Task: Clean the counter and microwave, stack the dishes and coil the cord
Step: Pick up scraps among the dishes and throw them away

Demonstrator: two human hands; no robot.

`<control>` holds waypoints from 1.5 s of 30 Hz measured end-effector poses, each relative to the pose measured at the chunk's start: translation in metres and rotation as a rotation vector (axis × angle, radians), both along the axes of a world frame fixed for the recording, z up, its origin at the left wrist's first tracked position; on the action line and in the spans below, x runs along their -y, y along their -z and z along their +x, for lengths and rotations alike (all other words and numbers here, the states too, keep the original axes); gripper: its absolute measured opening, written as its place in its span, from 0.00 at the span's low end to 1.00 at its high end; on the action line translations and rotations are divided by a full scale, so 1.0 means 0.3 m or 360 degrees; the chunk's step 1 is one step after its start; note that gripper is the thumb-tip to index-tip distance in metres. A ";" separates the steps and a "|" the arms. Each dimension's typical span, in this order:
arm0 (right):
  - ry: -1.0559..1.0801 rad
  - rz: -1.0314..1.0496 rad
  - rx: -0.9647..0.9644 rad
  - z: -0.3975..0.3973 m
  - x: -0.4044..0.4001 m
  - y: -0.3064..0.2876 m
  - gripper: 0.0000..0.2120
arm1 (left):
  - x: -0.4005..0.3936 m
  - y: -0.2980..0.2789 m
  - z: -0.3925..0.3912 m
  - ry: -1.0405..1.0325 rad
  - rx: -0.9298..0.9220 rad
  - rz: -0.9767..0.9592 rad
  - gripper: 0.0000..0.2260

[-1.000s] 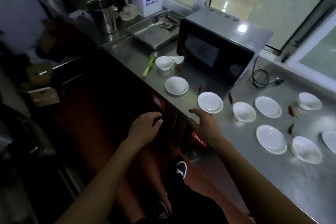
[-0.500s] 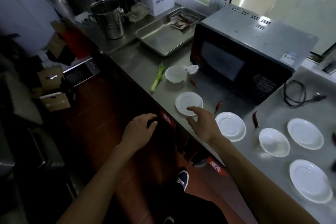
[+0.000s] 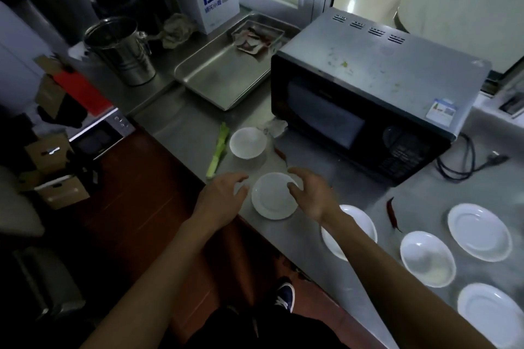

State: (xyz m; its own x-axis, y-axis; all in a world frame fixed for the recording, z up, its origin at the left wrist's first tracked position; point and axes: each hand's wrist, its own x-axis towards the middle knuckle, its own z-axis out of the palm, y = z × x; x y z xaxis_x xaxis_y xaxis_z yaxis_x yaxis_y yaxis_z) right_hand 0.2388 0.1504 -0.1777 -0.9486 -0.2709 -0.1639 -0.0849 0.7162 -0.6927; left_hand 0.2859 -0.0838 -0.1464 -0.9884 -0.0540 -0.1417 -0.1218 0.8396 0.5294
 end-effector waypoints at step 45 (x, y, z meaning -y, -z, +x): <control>0.0600 0.0581 -0.0009 -0.639 0.330 0.328 0.10 | 0.286 0.279 -0.953 0.0723 0.0154 0.0442 0.10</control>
